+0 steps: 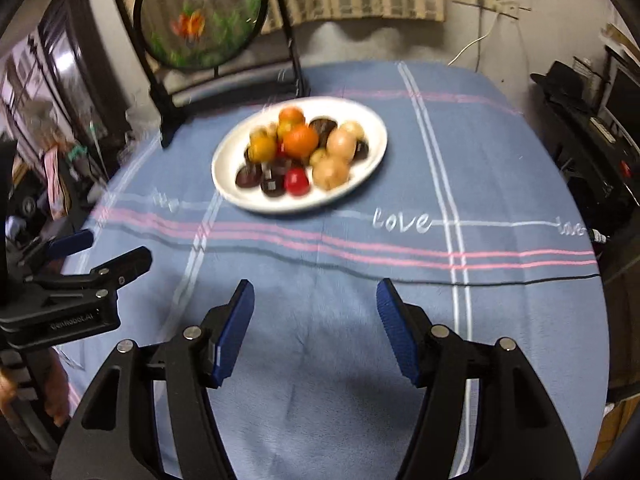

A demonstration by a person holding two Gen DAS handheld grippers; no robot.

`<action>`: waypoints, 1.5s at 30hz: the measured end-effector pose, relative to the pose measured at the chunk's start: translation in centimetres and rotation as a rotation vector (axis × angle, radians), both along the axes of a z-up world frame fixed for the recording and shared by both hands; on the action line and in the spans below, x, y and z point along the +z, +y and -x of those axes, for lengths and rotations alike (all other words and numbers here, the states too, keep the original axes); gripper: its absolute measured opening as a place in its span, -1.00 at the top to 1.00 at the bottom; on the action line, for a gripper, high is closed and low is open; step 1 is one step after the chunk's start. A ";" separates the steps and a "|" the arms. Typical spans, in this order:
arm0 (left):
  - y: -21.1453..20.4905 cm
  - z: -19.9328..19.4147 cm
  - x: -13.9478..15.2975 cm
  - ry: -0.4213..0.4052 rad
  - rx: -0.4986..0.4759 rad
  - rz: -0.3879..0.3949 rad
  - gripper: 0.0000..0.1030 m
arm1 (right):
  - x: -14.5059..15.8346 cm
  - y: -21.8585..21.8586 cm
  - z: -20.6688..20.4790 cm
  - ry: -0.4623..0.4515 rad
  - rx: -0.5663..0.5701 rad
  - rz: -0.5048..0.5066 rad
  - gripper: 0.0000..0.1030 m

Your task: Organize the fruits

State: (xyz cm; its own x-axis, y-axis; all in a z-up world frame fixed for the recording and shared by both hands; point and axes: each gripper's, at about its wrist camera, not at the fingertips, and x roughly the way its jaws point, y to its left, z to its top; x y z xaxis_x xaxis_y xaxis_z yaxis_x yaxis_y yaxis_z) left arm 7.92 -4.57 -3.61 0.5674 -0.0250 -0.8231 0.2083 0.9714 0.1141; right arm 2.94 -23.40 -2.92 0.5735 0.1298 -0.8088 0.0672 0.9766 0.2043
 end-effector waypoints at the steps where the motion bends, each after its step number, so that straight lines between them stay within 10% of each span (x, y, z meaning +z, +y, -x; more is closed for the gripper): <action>1: -0.2 0.0 1.0 -0.016 0.006 -0.019 -0.96 | 1.0 -0.1 -0.1 -0.002 -0.010 -0.007 -0.31; 10: -2.3 0.0 7.7 -0.061 0.007 -0.012 -0.96 | 6.7 1.1 0.2 -0.128 0.003 -0.015 -0.38; 15: -1.2 -0.9 7.4 0.014 0.020 0.152 -0.96 | 6.1 0.9 0.7 -0.121 -0.003 -0.004 -0.38; 45: -3.0 -1.2 6.9 0.010 -0.079 0.139 -0.96 | 4.5 2.1 -0.9 -0.066 0.035 0.020 -0.38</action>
State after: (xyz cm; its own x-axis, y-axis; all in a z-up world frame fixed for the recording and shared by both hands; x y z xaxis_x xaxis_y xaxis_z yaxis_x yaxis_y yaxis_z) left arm 9.10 -7.57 3.29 0.5509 -0.1833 -0.8142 0.2853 0.9582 -0.0226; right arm 3.88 -21.34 1.63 0.6212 0.1348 -0.7720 0.0194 0.9822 0.1871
